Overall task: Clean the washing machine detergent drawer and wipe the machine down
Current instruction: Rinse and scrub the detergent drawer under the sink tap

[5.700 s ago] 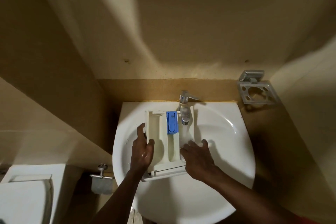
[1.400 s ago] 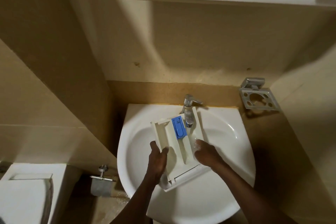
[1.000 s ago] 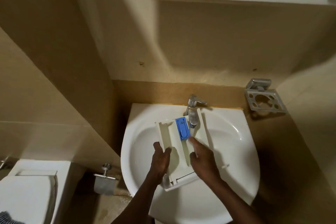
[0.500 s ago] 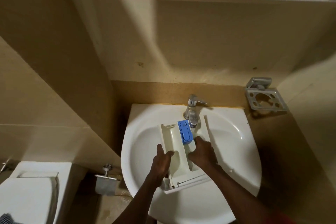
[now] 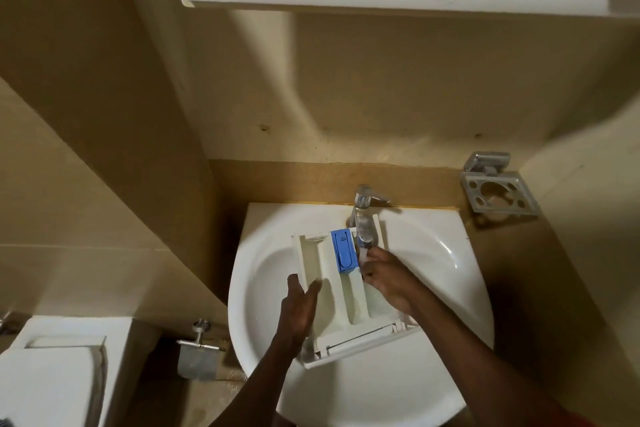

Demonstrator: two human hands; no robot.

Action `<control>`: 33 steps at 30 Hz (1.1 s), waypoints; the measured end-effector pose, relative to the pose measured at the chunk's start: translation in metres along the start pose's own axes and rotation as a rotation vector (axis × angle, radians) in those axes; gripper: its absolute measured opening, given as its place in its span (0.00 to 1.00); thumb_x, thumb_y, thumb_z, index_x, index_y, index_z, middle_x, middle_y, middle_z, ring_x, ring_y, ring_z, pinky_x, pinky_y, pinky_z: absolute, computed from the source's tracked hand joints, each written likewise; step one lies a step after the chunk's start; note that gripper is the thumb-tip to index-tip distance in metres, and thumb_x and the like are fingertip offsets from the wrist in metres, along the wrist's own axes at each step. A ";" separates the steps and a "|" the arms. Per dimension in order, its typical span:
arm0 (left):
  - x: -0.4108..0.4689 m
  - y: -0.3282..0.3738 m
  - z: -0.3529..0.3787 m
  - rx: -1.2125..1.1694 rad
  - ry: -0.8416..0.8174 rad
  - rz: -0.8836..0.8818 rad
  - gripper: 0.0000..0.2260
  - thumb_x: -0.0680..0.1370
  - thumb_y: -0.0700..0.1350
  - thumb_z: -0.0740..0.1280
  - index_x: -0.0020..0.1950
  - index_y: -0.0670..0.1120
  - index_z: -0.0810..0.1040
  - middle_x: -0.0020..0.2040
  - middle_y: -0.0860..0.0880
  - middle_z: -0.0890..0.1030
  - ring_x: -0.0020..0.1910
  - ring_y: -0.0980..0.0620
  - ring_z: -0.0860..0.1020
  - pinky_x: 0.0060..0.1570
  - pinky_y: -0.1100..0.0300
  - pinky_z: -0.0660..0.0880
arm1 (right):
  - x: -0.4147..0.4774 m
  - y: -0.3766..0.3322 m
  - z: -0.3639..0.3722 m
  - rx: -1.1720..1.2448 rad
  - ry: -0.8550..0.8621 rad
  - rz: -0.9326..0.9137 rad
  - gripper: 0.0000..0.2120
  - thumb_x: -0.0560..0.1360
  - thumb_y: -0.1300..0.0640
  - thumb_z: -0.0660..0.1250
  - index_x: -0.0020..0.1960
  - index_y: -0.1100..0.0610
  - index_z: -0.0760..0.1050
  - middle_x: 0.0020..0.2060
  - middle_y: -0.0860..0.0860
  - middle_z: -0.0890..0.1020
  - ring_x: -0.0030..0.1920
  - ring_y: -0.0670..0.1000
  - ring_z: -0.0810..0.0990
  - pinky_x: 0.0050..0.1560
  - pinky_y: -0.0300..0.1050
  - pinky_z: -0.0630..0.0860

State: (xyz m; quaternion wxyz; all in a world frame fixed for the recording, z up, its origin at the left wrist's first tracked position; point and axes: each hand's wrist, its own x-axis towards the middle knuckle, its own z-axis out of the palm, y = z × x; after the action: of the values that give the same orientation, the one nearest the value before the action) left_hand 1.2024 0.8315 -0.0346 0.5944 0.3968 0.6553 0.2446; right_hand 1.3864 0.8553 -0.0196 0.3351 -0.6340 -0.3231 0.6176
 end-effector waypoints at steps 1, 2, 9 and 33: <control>0.002 0.001 -0.002 0.005 -0.002 0.000 0.15 0.80 0.56 0.61 0.60 0.49 0.65 0.53 0.46 0.80 0.49 0.45 0.81 0.51 0.42 0.80 | -0.003 -0.007 0.006 -0.038 -0.086 -0.010 0.18 0.75 0.69 0.61 0.58 0.53 0.77 0.48 0.47 0.83 0.46 0.44 0.79 0.46 0.38 0.71; 0.003 0.001 -0.003 0.005 -0.012 0.000 0.16 0.80 0.58 0.61 0.60 0.49 0.65 0.53 0.47 0.80 0.49 0.46 0.81 0.51 0.42 0.81 | -0.006 -0.010 0.014 -0.119 -0.124 -0.041 0.20 0.76 0.69 0.61 0.62 0.52 0.75 0.52 0.46 0.83 0.49 0.43 0.79 0.46 0.37 0.71; 0.002 -0.005 0.004 -0.077 -0.021 0.093 0.16 0.81 0.59 0.59 0.63 0.51 0.63 0.56 0.54 0.77 0.54 0.53 0.77 0.59 0.47 0.76 | -0.003 0.015 0.012 -0.379 0.205 -0.181 0.11 0.74 0.55 0.67 0.55 0.46 0.79 0.51 0.43 0.84 0.52 0.46 0.82 0.57 0.48 0.78; 0.010 -0.008 0.016 -0.277 0.003 0.103 0.14 0.83 0.53 0.58 0.65 0.48 0.65 0.57 0.52 0.77 0.53 0.53 0.77 0.52 0.53 0.76 | -0.057 0.049 -0.032 -1.226 -0.038 -0.150 0.12 0.78 0.46 0.57 0.49 0.50 0.77 0.50 0.46 0.79 0.52 0.49 0.78 0.51 0.46 0.74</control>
State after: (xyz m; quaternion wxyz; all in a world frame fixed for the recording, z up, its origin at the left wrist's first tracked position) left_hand 1.2163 0.8328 -0.0501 0.6291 0.3438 0.5948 0.3636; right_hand 1.4169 0.7801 -0.0277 -0.0536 -0.6755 -0.6688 0.3057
